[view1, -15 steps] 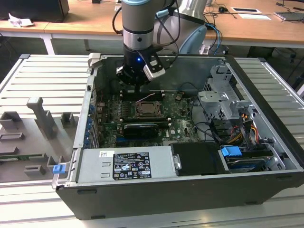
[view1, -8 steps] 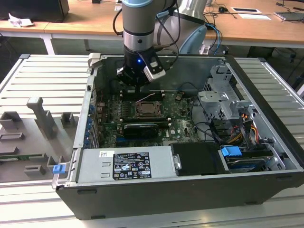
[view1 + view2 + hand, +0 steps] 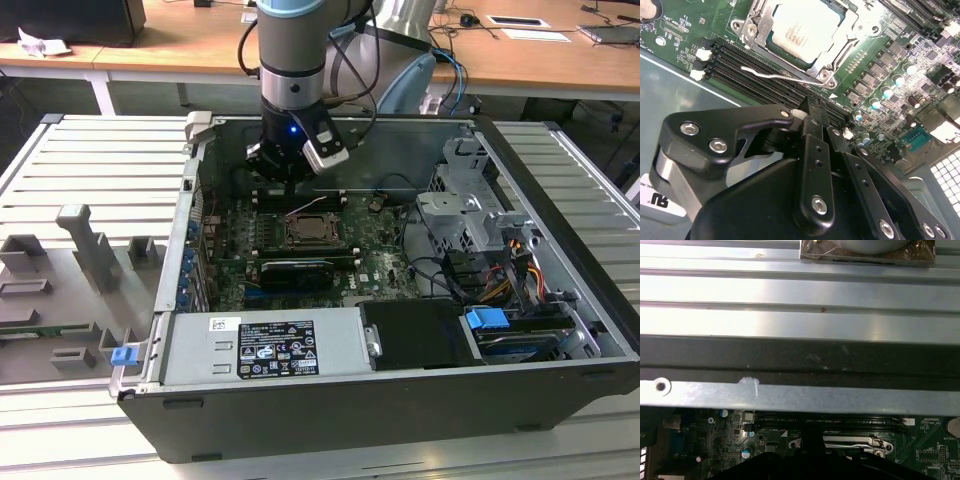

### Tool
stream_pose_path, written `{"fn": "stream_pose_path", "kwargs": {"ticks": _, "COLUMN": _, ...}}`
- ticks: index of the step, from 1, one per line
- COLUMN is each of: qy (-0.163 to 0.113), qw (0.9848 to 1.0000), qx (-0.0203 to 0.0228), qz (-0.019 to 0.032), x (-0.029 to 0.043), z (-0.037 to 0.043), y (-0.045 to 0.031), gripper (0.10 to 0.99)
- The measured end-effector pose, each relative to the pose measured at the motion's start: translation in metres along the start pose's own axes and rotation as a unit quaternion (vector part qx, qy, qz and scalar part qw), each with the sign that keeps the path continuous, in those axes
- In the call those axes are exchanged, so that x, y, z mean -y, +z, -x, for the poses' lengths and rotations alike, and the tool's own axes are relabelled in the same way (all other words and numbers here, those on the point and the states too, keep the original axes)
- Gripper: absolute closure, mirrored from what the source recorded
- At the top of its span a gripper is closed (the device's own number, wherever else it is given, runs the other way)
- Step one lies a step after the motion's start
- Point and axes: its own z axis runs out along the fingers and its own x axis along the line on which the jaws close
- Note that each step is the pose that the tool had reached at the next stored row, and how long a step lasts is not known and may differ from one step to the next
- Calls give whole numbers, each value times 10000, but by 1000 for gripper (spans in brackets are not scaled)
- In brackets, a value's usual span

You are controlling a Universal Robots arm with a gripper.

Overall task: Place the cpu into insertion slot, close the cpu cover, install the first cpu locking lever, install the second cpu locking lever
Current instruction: 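Install the first cpu locking lever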

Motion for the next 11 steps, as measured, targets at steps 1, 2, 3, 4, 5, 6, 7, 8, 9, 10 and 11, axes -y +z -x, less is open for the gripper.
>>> {"fn": "stream_pose_path", "kwargs": {"ticks": 1, "qy": 0, "qw": 10000, "qx": 0, "qz": 0, "x": 0, "z": 0, "y": 1, "gripper": 980}}
{"fn": "stream_pose_path", "kwargs": {"ticks": 2, "qy": 0, "qw": 10000, "qx": 0, "qz": 0, "x": 0, "z": 0, "y": 2, "gripper": 980}}
{"fn": "stream_pose_path", "kwargs": {"ticks": 3, "qy": -1, "qw": 10000, "qx": 0, "qz": 0, "x": 1, "z": 4, "y": 2, "gripper": 980}}
{"fn": "stream_pose_path", "kwargs": {"ticks": 4, "qy": -1, "qw": 10000, "qx": 0, "qz": 1, "x": 1, "z": 9, "y": 3, "gripper": 980}}
{"fn": "stream_pose_path", "kwargs": {"ticks": 5, "qy": 0, "qw": 10000, "qx": 0, "qz": 0, "x": 1, "z": 21, "y": 4, "gripper": 980}}
{"fn": "stream_pose_path", "kwargs": {"ticks": 6, "qy": 0, "qw": 10000, "qx": 0, "qz": 0, "x": 1, "z": 28, "y": 4, "gripper": 980}}
{"fn": "stream_pose_path", "kwargs": {"ticks": 7, "qy": 0, "qw": 10000, "qx": -1, "qz": 0, "x": 1, "z": 35, "y": 3, "gripper": 980}}
{"fn": "stream_pose_path", "kwargs": {"ticks": 8, "qy": 0, "qw": 10000, "qx": 0, "qz": 0, "x": 2, "z": 42, "y": 4, "gripper": 980}}
{"fn": "stream_pose_path", "kwargs": {"ticks": 9, "qy": 0, "qw": 10000, "qx": 0, "qz": 1, "x": 2, "z": 50, "y": 4, "gripper": 980}}
{"fn": "stream_pose_path", "kwargs": {"ticks": 10, "qy": 0, "qw": 10000, "qx": 1, "qz": 1, "x": 2, "z": 66, "y": 5, "gripper": 980}}
{"fn": "stream_pose_path", "kwargs": {"ticks": 11, "qy": 0, "qw": 10000, "qx": 0, "qz": 2, "x": 3, "z": 85, "y": 5, "gripper": 980}}
